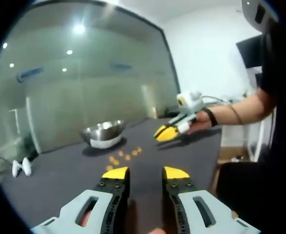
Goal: Pick up the QQ candy scattered on the table and place it into the stainless steel bowl on the table
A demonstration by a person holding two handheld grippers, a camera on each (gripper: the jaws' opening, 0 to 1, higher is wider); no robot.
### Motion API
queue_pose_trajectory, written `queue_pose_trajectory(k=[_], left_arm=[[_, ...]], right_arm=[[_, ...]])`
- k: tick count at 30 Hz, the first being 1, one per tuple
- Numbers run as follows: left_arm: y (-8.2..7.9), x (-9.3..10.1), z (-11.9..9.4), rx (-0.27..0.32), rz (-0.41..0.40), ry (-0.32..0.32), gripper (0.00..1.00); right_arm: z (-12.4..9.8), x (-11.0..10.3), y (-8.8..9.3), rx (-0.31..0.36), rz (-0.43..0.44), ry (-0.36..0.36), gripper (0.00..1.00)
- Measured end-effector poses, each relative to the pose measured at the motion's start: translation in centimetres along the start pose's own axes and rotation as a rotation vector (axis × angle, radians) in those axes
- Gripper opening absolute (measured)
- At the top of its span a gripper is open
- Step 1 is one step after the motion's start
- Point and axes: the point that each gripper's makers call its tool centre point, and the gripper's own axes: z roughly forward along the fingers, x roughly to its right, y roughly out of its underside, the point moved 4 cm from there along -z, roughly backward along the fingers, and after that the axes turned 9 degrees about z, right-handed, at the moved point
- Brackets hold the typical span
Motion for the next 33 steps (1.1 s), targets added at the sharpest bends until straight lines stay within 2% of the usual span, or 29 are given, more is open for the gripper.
queue_pose_trajectory(k=[3,5,9,16,25,31,32,33], left_arm=[[0.0,0.1,-0.1,-0.001,0.002,0.0,0.28],[0.2,0.1,-0.2,-0.003,-0.002,-0.003,0.28],[0.5,0.3,-0.2,-0.015,0.003,-0.002,0.28],[0.5,0.0,-0.6,-0.014,0.009,-0.011,0.28],[1.4,-0.5,-1.4,-0.034,-0.001,-0.036,0.28],[1.2,-0.7,-1.6,-0.026,-0.006,-0.044,0.28],[1.3,-0.7,-1.6,-0.029,-0.004,-0.043,0.28],[1.4,-0.7,-1.6,-0.032,-0.002,-0.043,0.28]], right_arm=[[1.0,0.4,0.0,-0.01,-0.008,-0.012,0.18],[1.8,0.9,-0.1,-0.009,0.032,-0.018,0.18],[3.4,1.7,-0.2,-0.017,0.057,-0.02,0.18],[5.8,1.6,0.0,-0.071,0.027,-0.042,0.18],[6.9,1.4,0.0,-0.072,0.016,-0.058,0.18],[6.9,1.4,0.0,-0.06,0.015,-0.053,0.17],[6.9,1.4,0.0,-0.06,0.009,-0.049,0.15],[6.9,1.5,0.0,-0.06,0.005,-0.043,0.09]])
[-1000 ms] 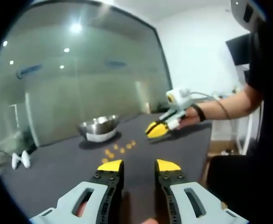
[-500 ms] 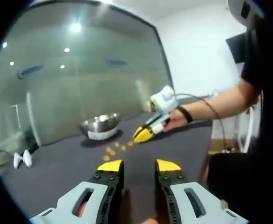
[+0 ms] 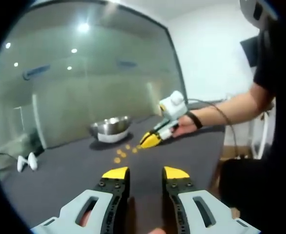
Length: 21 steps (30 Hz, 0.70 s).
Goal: Pick up the QQ candy scattered on the table and place it into the stainless steel bowl on the table
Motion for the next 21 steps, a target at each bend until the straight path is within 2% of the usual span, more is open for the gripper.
queue_pose_trajectory(k=[17,19,21], left_arm=[[-0.4,0.2,0.1,0.011,0.002,0.003,0.28],[-0.4,0.1,0.1,0.011,0.003,0.001,0.28],[-0.4,0.1,0.1,0.014,-0.001,0.0,0.28]], right_arm=[[-0.2,-0.2,-0.1,0.009,-0.006,0.003,0.09],[-0.7,-0.6,-0.8,0.012,0.008,-0.02,0.09],[-1.3,-0.6,-1.9,0.027,-0.028,-0.014,0.09]])
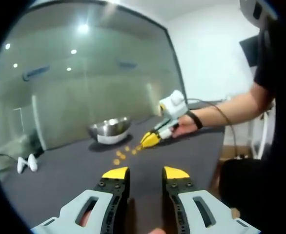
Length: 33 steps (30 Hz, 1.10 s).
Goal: Pick up the QQ candy scattered on the table and place it into the stainless steel bowl on the table
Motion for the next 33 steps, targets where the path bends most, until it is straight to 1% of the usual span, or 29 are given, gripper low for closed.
queue_pose_trajectory(k=[2,4,5,6,9,10,12,14,16,17,18,19,21,23,25,27,29,31,33], left_arm=[[0.0,0.1,0.1,-0.003,0.007,0.009,0.28],[-0.1,0.2,0.3,-0.002,0.012,0.015,0.28],[-0.2,0.2,0.4,0.002,0.011,0.015,0.28],[-0.4,0.2,0.6,0.006,0.009,0.015,0.28],[-0.7,0.6,1.1,0.005,0.022,0.037,0.28],[-0.9,0.7,1.2,0.004,0.021,0.044,0.28],[-1.4,0.8,1.2,0.023,0.016,0.047,0.28],[-1.6,0.8,1.3,0.031,0.013,0.046,0.28],[-1.5,1.3,1.4,0.015,0.045,0.063,0.28],[-1.5,1.6,1.5,0.014,0.042,0.069,0.28],[-1.5,1.8,1.5,0.016,0.043,0.075,0.28],[-1.6,1.9,1.5,0.018,0.043,0.08,0.28],[-1.7,2.1,1.5,0.021,0.041,0.086,0.28],[-1.6,2.1,1.4,0.012,0.047,0.087,0.28],[-1.5,2.1,1.2,-0.001,0.063,0.088,0.28],[-1.5,2.0,0.8,-0.002,0.067,0.085,0.28],[-1.5,1.8,0.5,0.009,0.054,0.072,0.28],[-1.3,1.7,0.5,0.007,0.052,0.064,0.28],[-1.1,1.8,0.4,-0.001,0.057,0.069,0.28]], right_arm=[[-0.5,0.5,-1.3,0.017,-0.006,0.018,0.09],[-0.9,1.2,-3.0,0.057,0.003,0.034,0.09],[-1.0,1.9,-4.3,0.089,-0.003,0.059,0.09],[-1.0,2.2,-5.1,0.105,-0.005,0.067,0.09],[-0.8,2.0,-7.9,0.176,-0.022,0.022,0.09],[-0.7,2.2,-8.7,0.187,-0.034,0.032,0.09],[-0.2,3.0,-10.1,0.197,-0.062,0.066,0.09],[0.6,4.1,-11.6,0.209,-0.06,0.091,0.09],[1.8,5.5,-12.6,0.219,-0.004,0.095,0.09],[2.3,6.2,-13.1,0.222,0.034,0.105,0.09],[2.8,6.9,-13.7,0.237,0.04,0.116,0.09],[3.3,7.3,-14.2,0.236,0.035,0.12,0.09],[4.0,7.4,-14.8,0.228,0.03,0.136,0.09],[5.5,8.2,-15.1,0.177,0.011,0.139,0.1],[6.4,8.8,-15.3,0.17,0.002,0.152,0.1],[6.8,9.3,-15.0,0.161,0.015,0.161,0.1],[7.3,9.7,-14.8,0.176,0.03,0.162,0.1],[7.5,9.9,-14.3,0.174,0.058,0.156,0.1],[7.3,9.7,-13.8,0.175,0.073,0.16,0.12]])
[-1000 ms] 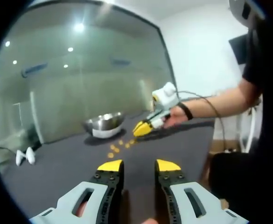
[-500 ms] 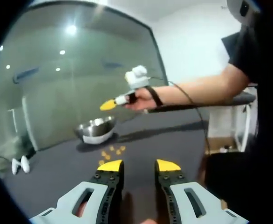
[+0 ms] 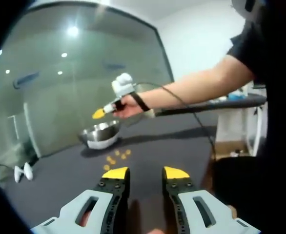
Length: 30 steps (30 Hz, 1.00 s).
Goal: Pick up the QQ candy scattered on the table and place it into the stainless steel bowl on the table
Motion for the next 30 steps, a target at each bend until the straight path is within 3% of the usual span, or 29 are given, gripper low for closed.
queue_pose_trajectory(k=[18,20,24,30], left_arm=[[0.0,0.0,0.2,0.01,-0.008,0.002,0.28],[0.1,0.0,0.1,0.007,-0.008,0.001,0.28],[0.3,-0.1,-0.1,0.01,-0.019,-0.004,0.28],[0.4,-0.2,-0.1,0.016,-0.025,-0.006,0.28]], right_arm=[[-1.2,-0.1,1.1,-0.024,-0.012,0.029,0.15],[-2.0,-0.2,1.2,-0.016,-0.031,0.044,0.15],[-3.8,-0.6,1.9,-0.001,0.013,0.033,0.15],[-8.8,-2.2,2.8,0.049,0.036,-0.004,0.15]])
